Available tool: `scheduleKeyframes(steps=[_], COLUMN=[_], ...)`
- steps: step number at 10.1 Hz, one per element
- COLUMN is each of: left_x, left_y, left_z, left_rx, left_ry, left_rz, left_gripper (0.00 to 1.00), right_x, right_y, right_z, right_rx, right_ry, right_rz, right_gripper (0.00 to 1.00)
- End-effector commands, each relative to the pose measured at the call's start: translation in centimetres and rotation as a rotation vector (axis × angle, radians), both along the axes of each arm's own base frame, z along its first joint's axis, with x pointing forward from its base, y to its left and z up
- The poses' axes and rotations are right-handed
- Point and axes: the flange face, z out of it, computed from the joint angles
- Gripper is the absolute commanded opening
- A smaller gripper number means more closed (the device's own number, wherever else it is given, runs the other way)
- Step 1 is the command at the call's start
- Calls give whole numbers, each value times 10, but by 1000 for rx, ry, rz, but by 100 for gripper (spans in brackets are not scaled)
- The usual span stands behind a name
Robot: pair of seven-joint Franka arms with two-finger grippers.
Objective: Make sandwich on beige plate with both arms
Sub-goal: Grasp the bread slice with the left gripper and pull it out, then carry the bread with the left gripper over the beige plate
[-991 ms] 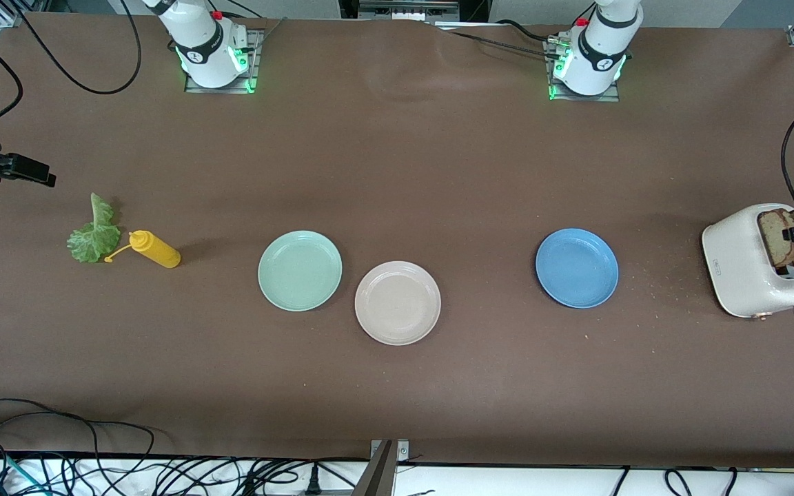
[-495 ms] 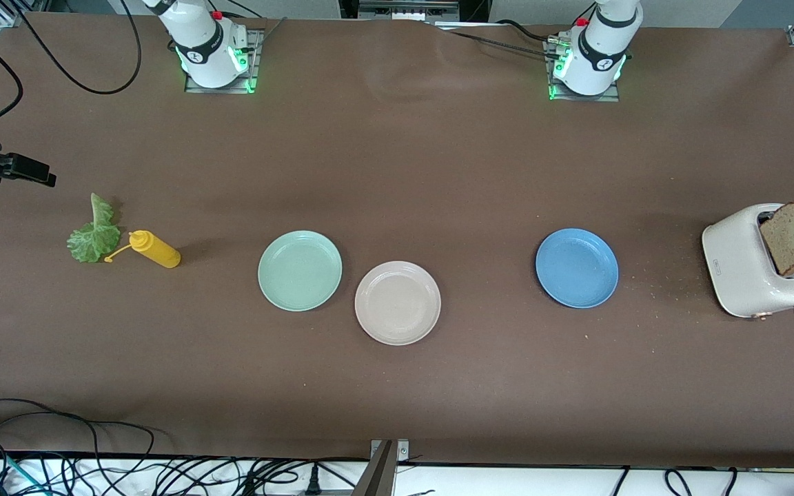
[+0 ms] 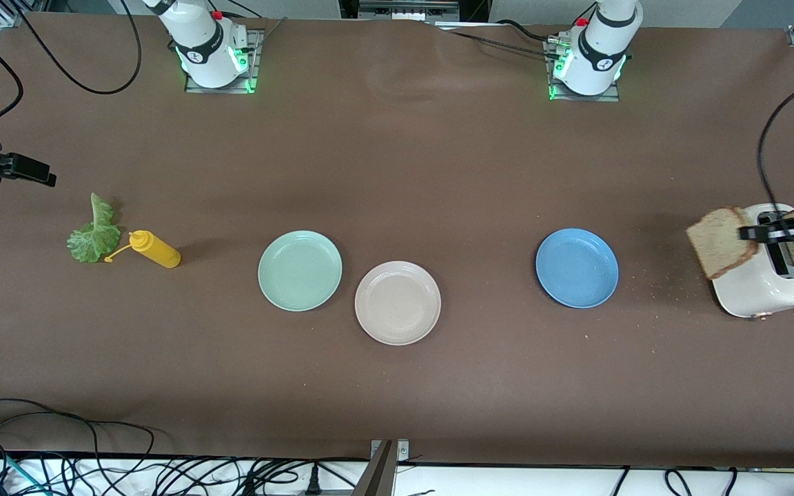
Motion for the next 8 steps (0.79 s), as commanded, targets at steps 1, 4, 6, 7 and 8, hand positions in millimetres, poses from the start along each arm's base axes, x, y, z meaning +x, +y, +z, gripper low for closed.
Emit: scheduleKeyframes(steps=[1,4,6,7,8], left_x=[23,38,45,48,51], left_y=[-91,-189,-246,-279,-307], left_z=[-34,-75,-96,-114,-128], left_rx=[-242,-530,-633,-683,-723], left_ry=[71,117,49,21,-9], left_rz=[-10,-63,-113,-116,-92], left_gripper=[0,0,0,0,0], right_x=[-2,-2,-3,-3,-3], right_y=[-1,-1,-1,-1,-1], right_z=[6,6,7,7,7], right_rx=[2,3,2,2,2], right_ry=[3,4,3,3,3], right_rz=[10,10,10,10,10], right_gripper=[100,100,100,100,100])
